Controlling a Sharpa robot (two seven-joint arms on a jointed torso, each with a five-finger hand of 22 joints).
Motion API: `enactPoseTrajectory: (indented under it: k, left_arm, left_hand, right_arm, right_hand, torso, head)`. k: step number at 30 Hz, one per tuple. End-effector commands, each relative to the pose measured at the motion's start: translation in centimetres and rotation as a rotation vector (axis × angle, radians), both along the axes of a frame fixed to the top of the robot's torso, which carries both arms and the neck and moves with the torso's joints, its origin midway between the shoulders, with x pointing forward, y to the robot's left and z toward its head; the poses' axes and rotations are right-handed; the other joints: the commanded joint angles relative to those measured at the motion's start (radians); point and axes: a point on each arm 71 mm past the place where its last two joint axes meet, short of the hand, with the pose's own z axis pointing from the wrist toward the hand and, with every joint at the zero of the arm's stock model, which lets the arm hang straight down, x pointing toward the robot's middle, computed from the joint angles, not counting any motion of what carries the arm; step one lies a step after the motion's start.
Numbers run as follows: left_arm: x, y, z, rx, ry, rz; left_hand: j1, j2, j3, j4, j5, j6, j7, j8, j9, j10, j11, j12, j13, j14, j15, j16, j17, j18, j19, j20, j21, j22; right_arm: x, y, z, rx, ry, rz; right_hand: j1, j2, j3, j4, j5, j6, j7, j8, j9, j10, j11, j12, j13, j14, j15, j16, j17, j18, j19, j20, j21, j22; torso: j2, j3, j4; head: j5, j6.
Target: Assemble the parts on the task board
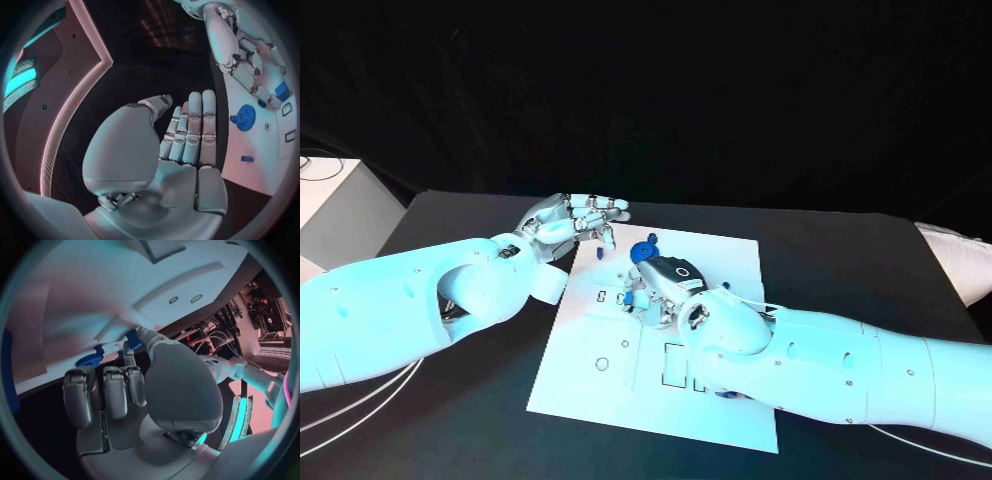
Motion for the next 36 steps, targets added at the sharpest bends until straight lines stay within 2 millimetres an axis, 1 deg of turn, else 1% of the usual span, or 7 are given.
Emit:
enactPoseTrajectory:
  k: [1, 9, 17, 19, 21, 27, 36]
  left_arm:
    - [-0.1, -0.31, 0.09, -0.007, -0.003, -0.025]
    - [-0.1, -0.31, 0.08, -0.006, -0.002, -0.026]
    - [-0.11, -0.3, 0.08, -0.005, -0.001, -0.027]
    - [-0.11, -0.29, 0.07, -0.005, -0.001, -0.027]
    - [-0.11, -0.27, 0.07, -0.004, -0.001, -0.027]
    - [-0.11, -0.25, 0.07, -0.004, 0.0, -0.027]
    - [-0.11, -0.22, 0.06, -0.003, 0.0, -0.026]
  left_hand:
    - [-0.008, 0.002, 0.003, 0.0, -0.003, -0.008, 0.009, -0.004, 0.001, -0.008, 0.002, 0.003, 0.002, -0.008, -0.002, 0.004, -0.002, 0.007, -0.008, -0.002, 0.006, 0.002]
    - [-0.008, 0.002, 0.003, 0.0, -0.003, -0.008, 0.009, -0.004, 0.001, -0.008, 0.002, 0.003, 0.002, -0.008, -0.002, 0.004, -0.002, 0.007, -0.008, -0.002, 0.006, 0.002]
    - [-0.008, 0.002, 0.003, 0.0, -0.003, -0.008, 0.009, -0.004, 0.001, -0.008, 0.002, 0.003, 0.002, -0.008, -0.002, 0.004, -0.002, 0.007, -0.008, -0.002, 0.006, 0.002]
    - [-0.008, 0.002, 0.003, 0.0, -0.003, -0.008, 0.009, -0.004, 0.001, -0.008, 0.002, 0.003, 0.002, -0.008, -0.002, 0.004, -0.002, 0.007, -0.008, -0.002, 0.006, 0.002]
    - [-0.008, 0.002, 0.003, 0.0, -0.003, -0.008, 0.009, -0.004, 0.001, -0.008, 0.002, 0.003, 0.002, -0.008, -0.002, 0.004, -0.002, 0.007, -0.008, -0.002, 0.006, 0.002]
    - [-0.008, 0.002, 0.003, 0.0, -0.003, -0.008, 0.009, -0.004, 0.001, -0.008, 0.002, 0.003, 0.002, -0.008, -0.002, 0.004, -0.002, 0.007, -0.008, -0.002, 0.006, 0.002]
    - [-0.008, 0.002, 0.003, 0.0, -0.003, -0.008, 0.009, -0.004, 0.001, -0.008, 0.002, 0.003, 0.002, -0.008, -0.002, 0.004, -0.002, 0.007, -0.008, -0.002, 0.006, 0.002]
  right_arm:
    - [-0.09, 0.09, -0.18, -0.02, -0.011, 0.004]
    - [-0.05, 0.08, -0.28, -0.025, -0.011, 0.005]
    - [-0.03, 0.08, -0.3, -0.025, -0.011, 0.007]
    - [-0.05, 0.1, -0.28, -0.023, -0.011, 0.009]
    - [-0.07, 0.12, -0.26, -0.02, -0.012, 0.011]
    - [-0.08, 0.11, -0.21, -0.009, -0.015, 0.014]
    - [-0.21, -0.11, -0.03, 0.009, -0.025, 0.014]
  right_hand:
    - [-0.013, 0.002, -0.006, 0.003, 0.003, -0.008, -0.001, 0.005, -0.003, 0.027, -0.004, -0.007, 0.174, 0.09, -0.006, -0.006, 0.204, -0.014, 0.105, -0.009, 0.005, 0.263]
    - [-0.026, -0.006, -0.017, 0.011, 0.005, -0.018, 0.002, 0.005, -0.005, 0.019, -0.001, -0.017, 0.166, 0.089, -0.004, -0.008, 0.201, -0.014, 0.105, -0.008, 0.005, 0.263]
    - [-0.031, -0.012, -0.027, 0.016, 0.005, -0.032, 0.007, 0.001, -0.008, 0.008, 0.003, -0.03, 0.156, 0.088, -0.001, -0.01, 0.197, -0.014, 0.105, -0.006, 0.005, 0.263]
    - [-0.034, -0.016, -0.035, 0.02, 0.003, -0.05, 0.014, -0.006, -0.013, 0.0, 0.008, -0.041, 0.147, 0.087, 0.003, -0.011, 0.195, -0.014, 0.105, -0.003, 0.005, 0.263]
    - [-0.035, -0.022, -0.051, 0.027, -0.005, -0.082, 0.024, -0.02, -0.022, -0.035, 0.018, -0.085, 0.111, 0.086, 0.012, -0.014, 0.19, -0.012, 0.1, 0.004, -0.004, 0.257]
    - [-0.037, -0.026, -0.086, 0.046, -0.028, -0.112, 0.034, -0.033, -0.032, -0.081, 0.028, -0.143, 0.063, 0.082, 0.021, -0.021, 0.179, -0.007, 0.09, 0.013, -0.022, 0.245]
    - [-0.035, -0.023, -0.139, 0.07, -0.046, -0.133, 0.04, -0.041, -0.04, -0.1, 0.033, -0.167, 0.042, 0.08, 0.026, -0.027, 0.17, -0.003, 0.082, 0.019, -0.037, 0.236]
  torso:
    - [0.0, 0.0, -0.0001]
    - [0.0, 0.0001, -0.0015]
    - [0.0, 0.0003, -0.0007]
    - [0.0, 0.0003, -0.0007]
    - [-0.001, 0.0003, -0.0011]
    - [0.0, 0.0004, -0.0016]
    - [0.0, 0.0007, -0.0004]
  head:
    - [0.001, -0.002]
    - [0.001, -0.003]
    - [0.0, -0.004]
    - [0.0, -0.004]
    - [0.0, -0.004]
    - [0.0, -0.004]
    - [-0.001, -0.005]
